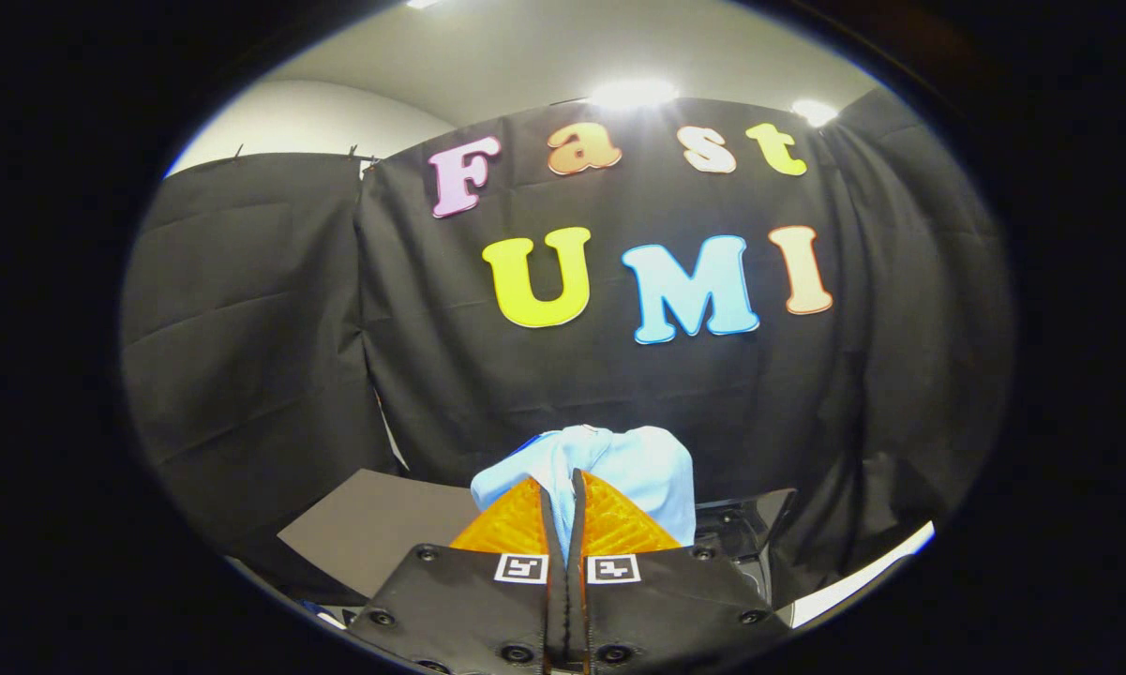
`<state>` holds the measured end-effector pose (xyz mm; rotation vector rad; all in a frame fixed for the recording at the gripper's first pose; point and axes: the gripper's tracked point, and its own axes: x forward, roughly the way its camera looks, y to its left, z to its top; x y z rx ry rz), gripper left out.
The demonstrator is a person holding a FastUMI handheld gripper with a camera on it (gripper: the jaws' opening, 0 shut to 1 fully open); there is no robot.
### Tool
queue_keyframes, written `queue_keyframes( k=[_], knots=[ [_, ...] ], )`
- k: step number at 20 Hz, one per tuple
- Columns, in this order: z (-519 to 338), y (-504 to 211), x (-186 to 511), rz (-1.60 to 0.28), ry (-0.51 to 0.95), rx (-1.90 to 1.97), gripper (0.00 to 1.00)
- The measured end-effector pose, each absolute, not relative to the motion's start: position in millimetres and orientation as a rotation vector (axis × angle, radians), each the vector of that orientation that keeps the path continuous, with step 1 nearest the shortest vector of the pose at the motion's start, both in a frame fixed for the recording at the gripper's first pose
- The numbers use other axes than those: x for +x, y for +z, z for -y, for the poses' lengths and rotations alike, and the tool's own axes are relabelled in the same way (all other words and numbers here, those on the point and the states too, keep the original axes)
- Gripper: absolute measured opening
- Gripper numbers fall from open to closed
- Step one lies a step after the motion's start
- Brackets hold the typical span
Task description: Put the clothes into the washing machine and then close the washing machine lid.
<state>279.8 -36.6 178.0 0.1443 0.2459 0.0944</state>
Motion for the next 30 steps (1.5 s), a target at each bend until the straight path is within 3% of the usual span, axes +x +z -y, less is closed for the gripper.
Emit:
queue_keyframes(
  k=[11, 30],
  knots=[
    [96, 139, 268, -0.281, 0.005, 0.193, 0.01],
    [112, -45, 286, -0.598, -0.013, 0.201, 0.01]
  ],
)
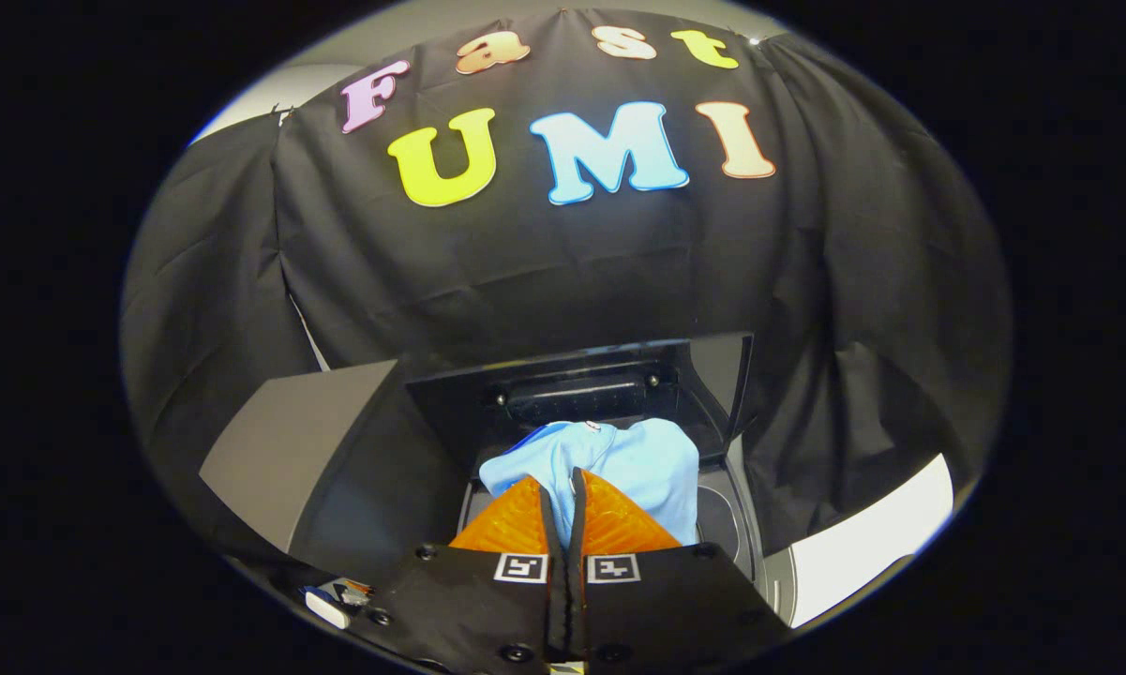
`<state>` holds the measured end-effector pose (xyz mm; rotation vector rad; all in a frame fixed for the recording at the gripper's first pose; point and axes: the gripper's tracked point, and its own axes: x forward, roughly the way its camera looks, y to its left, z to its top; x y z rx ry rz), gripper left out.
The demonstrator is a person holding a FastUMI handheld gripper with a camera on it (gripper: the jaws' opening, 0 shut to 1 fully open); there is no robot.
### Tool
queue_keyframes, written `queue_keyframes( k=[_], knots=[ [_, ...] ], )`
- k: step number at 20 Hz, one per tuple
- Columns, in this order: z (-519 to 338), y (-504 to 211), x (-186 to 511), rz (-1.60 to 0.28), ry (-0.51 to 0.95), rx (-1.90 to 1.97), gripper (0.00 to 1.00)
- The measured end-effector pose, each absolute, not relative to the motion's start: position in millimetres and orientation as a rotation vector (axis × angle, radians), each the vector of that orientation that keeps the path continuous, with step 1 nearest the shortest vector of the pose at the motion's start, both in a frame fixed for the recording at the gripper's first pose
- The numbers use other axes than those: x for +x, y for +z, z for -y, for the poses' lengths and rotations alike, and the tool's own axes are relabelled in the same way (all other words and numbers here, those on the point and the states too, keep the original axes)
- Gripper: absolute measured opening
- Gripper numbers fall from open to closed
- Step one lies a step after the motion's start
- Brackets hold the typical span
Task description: Put the clothes into the washing machine and then close the washing machine lid.
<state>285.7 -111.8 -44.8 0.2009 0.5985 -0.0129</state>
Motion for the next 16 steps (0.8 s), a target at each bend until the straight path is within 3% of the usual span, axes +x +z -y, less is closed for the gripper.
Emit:
queue_keyframes(
  k=[16],
  knots=[
    [101, -199, 318, -0.845, -0.057, 0.218, 0.01]
  ],
)
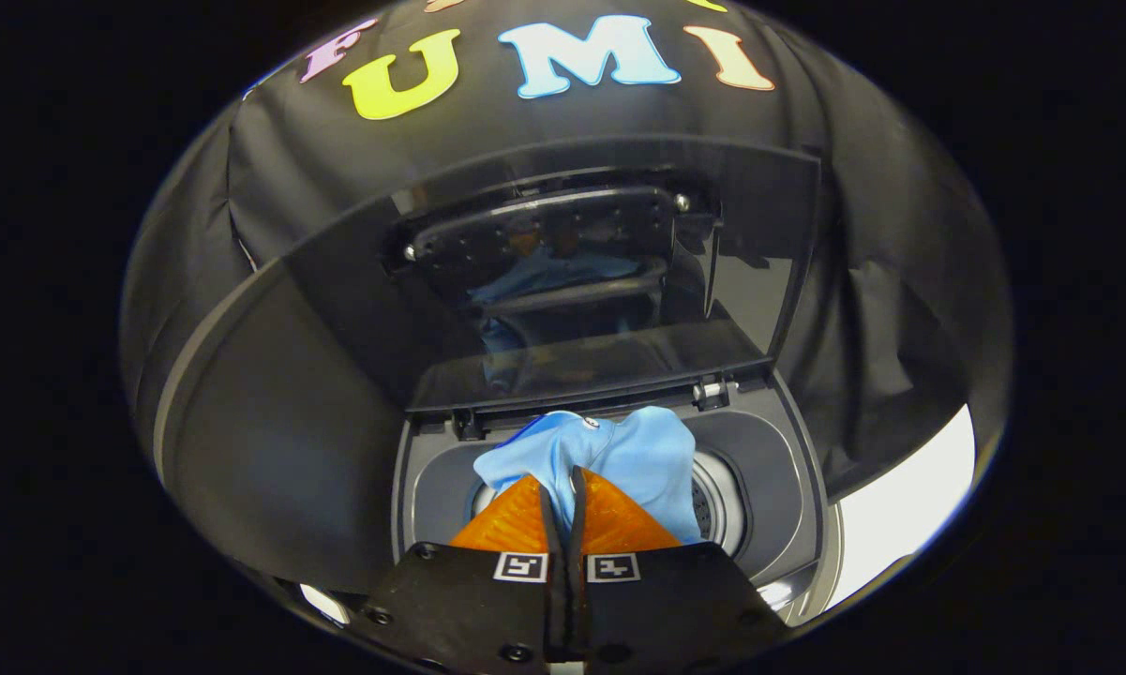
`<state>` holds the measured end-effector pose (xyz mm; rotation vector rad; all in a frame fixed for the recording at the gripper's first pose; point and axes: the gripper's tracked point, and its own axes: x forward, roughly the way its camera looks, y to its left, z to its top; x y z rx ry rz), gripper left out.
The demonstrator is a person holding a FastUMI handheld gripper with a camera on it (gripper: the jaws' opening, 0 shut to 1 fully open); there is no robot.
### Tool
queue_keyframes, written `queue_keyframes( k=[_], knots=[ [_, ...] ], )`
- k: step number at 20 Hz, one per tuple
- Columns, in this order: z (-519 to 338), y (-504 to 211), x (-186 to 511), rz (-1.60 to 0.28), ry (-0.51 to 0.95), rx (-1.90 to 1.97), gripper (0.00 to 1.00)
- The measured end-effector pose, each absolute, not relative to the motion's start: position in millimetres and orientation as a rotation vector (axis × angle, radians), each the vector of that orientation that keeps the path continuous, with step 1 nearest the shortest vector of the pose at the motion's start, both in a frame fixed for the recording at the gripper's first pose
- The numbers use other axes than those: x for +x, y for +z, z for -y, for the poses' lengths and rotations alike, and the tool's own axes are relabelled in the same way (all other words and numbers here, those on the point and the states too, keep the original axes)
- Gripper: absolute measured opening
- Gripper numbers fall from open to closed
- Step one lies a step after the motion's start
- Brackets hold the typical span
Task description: Put the clothes into the washing machine and then close the washing machine lid.
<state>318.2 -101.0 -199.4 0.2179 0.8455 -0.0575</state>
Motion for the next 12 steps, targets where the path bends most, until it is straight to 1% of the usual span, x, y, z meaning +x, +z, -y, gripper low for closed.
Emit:
queue_keyframes(
  k=[3, 6, 12],
  knots=[
    [101, -222, 319, -0.906, -0.08, 0.245, 0.02],
    [107, -240, 313, -0.929, -0.096, 0.263, 0.02],
    [114, -245, 316, -0.929, -0.116, 0.26, 0.02]
  ],
)
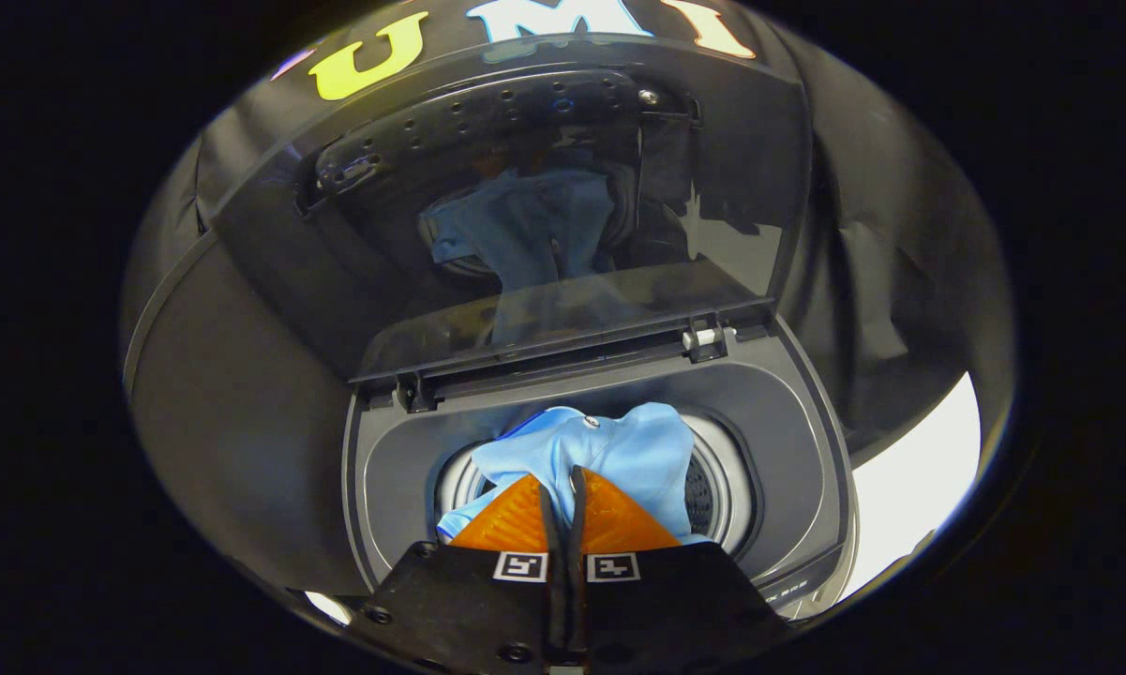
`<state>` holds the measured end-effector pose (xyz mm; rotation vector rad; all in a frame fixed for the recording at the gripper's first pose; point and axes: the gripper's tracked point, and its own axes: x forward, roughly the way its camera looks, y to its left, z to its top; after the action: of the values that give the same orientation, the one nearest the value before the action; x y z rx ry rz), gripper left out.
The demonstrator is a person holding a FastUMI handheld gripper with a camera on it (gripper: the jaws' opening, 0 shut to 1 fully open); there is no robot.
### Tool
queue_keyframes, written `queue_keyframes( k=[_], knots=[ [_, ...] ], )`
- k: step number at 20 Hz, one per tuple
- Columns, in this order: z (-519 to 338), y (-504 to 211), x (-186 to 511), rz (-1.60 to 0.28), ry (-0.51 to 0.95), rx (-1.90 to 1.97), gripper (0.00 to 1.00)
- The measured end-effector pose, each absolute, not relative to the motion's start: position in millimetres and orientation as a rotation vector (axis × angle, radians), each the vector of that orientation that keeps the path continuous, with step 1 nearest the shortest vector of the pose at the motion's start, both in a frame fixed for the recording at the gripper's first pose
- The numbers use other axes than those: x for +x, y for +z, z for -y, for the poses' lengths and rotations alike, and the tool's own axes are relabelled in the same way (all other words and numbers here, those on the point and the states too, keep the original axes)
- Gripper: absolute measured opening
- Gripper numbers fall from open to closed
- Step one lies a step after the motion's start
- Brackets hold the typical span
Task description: Put the clothes into the washing machine and then close the washing machine lid.
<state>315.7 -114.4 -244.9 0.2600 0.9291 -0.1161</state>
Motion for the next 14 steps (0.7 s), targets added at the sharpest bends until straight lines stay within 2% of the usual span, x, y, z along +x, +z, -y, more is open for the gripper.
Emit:
queue_keyframes(
  k=[4, 9, 14],
  knots=[
    [116, -249, 316, -0.929, -0.109, 0.26, 0.02],
    [113, -256, 309, -0.969, -0.092, 0.268, 0.98],
    [109, -247, 311, -0.947, -0.079, 0.277, 0.98]
  ],
)
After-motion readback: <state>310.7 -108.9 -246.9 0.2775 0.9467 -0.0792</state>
